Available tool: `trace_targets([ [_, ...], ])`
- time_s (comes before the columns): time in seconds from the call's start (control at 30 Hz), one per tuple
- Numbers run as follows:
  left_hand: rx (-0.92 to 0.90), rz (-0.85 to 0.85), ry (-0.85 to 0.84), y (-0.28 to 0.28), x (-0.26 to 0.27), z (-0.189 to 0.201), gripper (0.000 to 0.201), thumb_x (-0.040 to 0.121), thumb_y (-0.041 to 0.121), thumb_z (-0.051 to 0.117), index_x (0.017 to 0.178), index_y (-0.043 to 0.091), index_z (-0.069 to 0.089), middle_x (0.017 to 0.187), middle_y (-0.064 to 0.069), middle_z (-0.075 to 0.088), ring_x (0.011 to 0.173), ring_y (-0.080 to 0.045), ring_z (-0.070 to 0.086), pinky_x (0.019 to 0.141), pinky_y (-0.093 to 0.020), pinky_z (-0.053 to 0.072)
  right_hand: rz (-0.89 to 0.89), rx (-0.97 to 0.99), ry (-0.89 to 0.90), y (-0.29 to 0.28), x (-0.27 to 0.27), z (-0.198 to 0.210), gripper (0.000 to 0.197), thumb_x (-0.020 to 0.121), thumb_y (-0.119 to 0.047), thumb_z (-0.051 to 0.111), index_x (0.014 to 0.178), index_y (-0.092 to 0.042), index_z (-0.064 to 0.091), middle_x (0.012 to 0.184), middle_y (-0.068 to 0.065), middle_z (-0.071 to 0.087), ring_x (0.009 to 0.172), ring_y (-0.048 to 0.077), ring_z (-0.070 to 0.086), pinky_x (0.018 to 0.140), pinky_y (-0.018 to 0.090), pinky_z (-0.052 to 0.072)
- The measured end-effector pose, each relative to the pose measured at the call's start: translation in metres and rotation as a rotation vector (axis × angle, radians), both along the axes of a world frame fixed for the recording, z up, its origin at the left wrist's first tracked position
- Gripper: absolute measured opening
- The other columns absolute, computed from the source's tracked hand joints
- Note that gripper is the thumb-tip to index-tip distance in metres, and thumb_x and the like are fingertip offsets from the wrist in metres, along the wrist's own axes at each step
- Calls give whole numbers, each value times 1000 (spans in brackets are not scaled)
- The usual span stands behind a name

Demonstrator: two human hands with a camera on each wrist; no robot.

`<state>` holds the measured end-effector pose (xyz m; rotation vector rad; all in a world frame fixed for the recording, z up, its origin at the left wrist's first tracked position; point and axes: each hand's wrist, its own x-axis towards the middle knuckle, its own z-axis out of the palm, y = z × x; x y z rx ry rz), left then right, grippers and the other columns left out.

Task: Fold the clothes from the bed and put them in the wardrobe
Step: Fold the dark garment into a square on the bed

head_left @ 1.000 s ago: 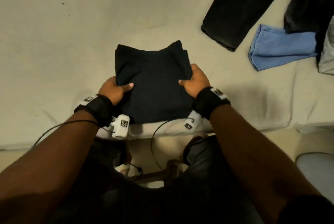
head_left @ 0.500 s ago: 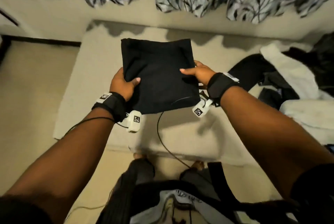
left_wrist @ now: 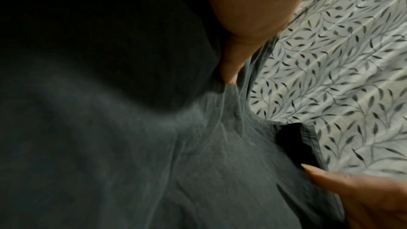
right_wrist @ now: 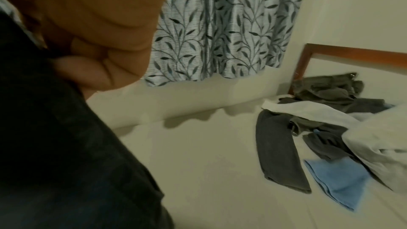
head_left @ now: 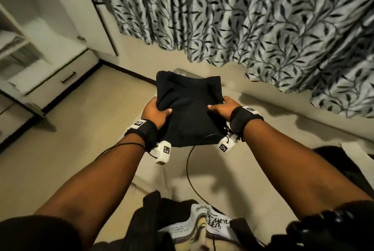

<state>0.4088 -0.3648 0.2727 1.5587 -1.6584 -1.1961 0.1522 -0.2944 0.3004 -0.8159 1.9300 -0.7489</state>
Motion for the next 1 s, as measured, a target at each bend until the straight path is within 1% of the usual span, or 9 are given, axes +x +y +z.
trace_targets([
  [0.13, -3, 120, -4, 6, 38, 1, 44, 88, 19, 77, 129, 21, 60, 115, 4, 65, 101, -20, 60, 92, -30, 45, 180, 41, 100, -31, 27, 3, 37, 84, -24, 74, 116, -24, 56, 118, 8, 67, 105, 30, 66, 98, 46, 54],
  [0.27, -9, 268, 6, 15, 89, 3, 45, 87, 19, 78, 129, 20, 60, 120, 1, 67, 102, -21, 61, 93, -31, 47, 369, 39, 126, -62, 72, 12, 24, 85, -16, 68, 105, -22, 55, 105, 8, 68, 96, 32, 67, 90, 50, 58],
  [0.4, -14, 416, 23, 20, 155, 9, 47, 88, 20, 77, 131, 20, 60, 116, 3, 66, 101, -20, 61, 91, -30, 46, 453, 63, -5, -96, 144, 18, 18, 90, -14, 69, 104, -19, 57, 105, 8, 66, 89, 27, 64, 72, 38, 58],
  [0.47, -28, 472, 16, 18, 187, 11, 45, 87, 20, 77, 129, 22, 61, 114, 4, 66, 100, -21, 61, 90, -29, 45, 489, 64, -64, -113, 182, 20, 13, 91, -13, 70, 98, -17, 59, 103, 10, 67, 85, 26, 64, 64, 35, 56],
  [0.53, -35, 536, 9, 13, 230, 11, 44, 87, 20, 78, 128, 23, 61, 113, 3, 67, 101, -22, 62, 91, -30, 46, 522, 62, -91, -134, 231, 20, 15, 91, -15, 72, 101, -17, 60, 105, 11, 68, 86, 26, 66, 57, 32, 54],
  [0.67, -79, 592, -45, -4, 326, 22, 46, 85, 21, 78, 128, 20, 63, 121, -2, 69, 107, -24, 64, 94, -31, 47, 571, 46, -129, -176, 335, 27, 29, 89, -22, 74, 114, -19, 59, 109, 7, 66, 96, 26, 64, 59, 33, 54],
  [0.73, -92, 606, -91, -15, 378, 34, 46, 84, 24, 78, 128, 20, 63, 121, -3, 70, 111, -26, 64, 93, -31, 47, 579, 55, -116, -198, 390, 31, 34, 87, -28, 76, 115, -20, 58, 110, 7, 65, 100, 28, 62, 62, 35, 55],
  [0.87, -95, 650, -141, -33, 470, 59, 50, 83, 26, 79, 129, 21, 61, 124, -3, 69, 113, -27, 63, 99, -37, 49, 592, 56, -103, -239, 483, 36, 48, 79, -37, 81, 118, -20, 60, 114, 7, 65, 100, 31, 63, 62, 35, 55],
  [1.0, -98, 673, -153, -62, 548, 87, 49, 85, 24, 78, 131, 18, 59, 125, -5, 67, 113, -28, 63, 99, -37, 48, 586, 26, -103, -278, 565, 45, 47, 77, -39, 81, 117, -22, 63, 114, 6, 67, 98, 31, 64, 63, 34, 55],
])
